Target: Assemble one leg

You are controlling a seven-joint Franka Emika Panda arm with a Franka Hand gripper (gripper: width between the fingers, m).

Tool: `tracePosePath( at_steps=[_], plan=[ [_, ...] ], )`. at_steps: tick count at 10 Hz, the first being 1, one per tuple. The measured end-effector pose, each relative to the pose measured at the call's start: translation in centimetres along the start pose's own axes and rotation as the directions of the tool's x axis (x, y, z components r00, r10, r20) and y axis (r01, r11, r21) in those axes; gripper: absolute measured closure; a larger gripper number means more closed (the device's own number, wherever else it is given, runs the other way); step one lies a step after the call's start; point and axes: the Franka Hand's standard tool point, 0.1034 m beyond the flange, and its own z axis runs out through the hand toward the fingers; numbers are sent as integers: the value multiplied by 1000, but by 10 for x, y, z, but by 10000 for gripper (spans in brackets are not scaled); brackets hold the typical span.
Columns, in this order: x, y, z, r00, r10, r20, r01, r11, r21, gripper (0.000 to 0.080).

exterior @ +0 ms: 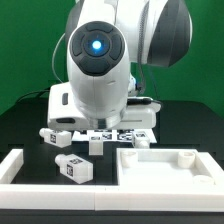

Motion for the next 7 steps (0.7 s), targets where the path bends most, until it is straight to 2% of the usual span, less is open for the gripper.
tracePosePath(
  at_steps=[2,3,5,7],
  plan=[
    [3,18,26,998,26,56,-27,1000,12,151],
    [5,19,31,998,28,65,-29,1000,12,151],
    [6,18,30,998,27,61,-28,1000,11,151],
    [5,13,40,995,40,93,-41,999,10,151]
  ],
)
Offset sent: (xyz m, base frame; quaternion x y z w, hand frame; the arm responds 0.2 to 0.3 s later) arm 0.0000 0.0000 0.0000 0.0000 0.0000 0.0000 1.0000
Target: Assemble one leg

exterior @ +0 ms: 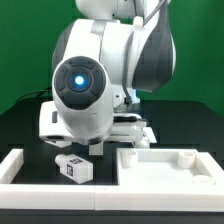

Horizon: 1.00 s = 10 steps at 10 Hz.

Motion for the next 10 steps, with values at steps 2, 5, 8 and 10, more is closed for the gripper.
tracePosePath(
  at_steps=[2,5,8,10],
  plan=[
    [2,0,5,1000,-1,9,1,1000,-1,151],
    [3,0,5,1000,-1,9,1,1000,-1,515],
    [-9,-15,-12,1000,-14,-7,14,1000,-7,515],
    [-42,-36,-55,991,-52,-120,53,999,7,515]
  ],
)
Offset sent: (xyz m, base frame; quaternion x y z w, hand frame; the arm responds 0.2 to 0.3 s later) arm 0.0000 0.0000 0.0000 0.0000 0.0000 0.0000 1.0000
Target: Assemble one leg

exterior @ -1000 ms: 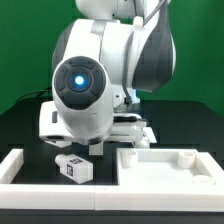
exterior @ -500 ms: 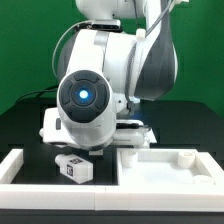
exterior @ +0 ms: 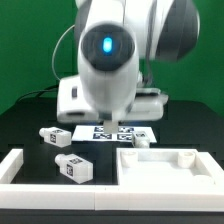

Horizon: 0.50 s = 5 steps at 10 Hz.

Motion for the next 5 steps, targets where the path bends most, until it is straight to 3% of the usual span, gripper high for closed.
tracePosePath(
  at_steps=[5],
  plan=[
    [9,2,-17,941,3,-338,-12,1000,-25,515]
  ],
)
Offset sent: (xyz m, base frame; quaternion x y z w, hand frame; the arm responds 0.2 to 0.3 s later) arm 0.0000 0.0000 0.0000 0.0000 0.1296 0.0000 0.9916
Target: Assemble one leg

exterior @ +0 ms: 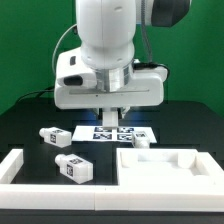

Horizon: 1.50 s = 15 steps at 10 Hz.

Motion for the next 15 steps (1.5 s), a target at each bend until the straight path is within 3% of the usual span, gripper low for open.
tracePosePath(
  at_steps=[1,2,3,4,6,8,9,10,12,15],
  plan=[
    [0,-25,-22,999,7,-46,-7,1000,-1,515],
    [11,-51,-48,986,4,-166,1,1000,29,515],
    [13,-67,-68,962,58,-268,-40,996,73,515],
    [14,-66,-78,928,64,-367,-39,997,73,514],
    [16,-63,-77,878,69,-473,-43,997,67,514],
    [28,-67,-86,782,63,-620,-41,998,50,514],
    [44,-83,-99,692,34,-721,-16,999,32,514],
    [61,-90,-112,595,-10,-804,11,1000,-4,514],
    [74,-102,-125,445,-25,-895,17,1000,-20,514],
    [73,-103,-116,446,-33,-894,19,999,-28,514]
  ],
)
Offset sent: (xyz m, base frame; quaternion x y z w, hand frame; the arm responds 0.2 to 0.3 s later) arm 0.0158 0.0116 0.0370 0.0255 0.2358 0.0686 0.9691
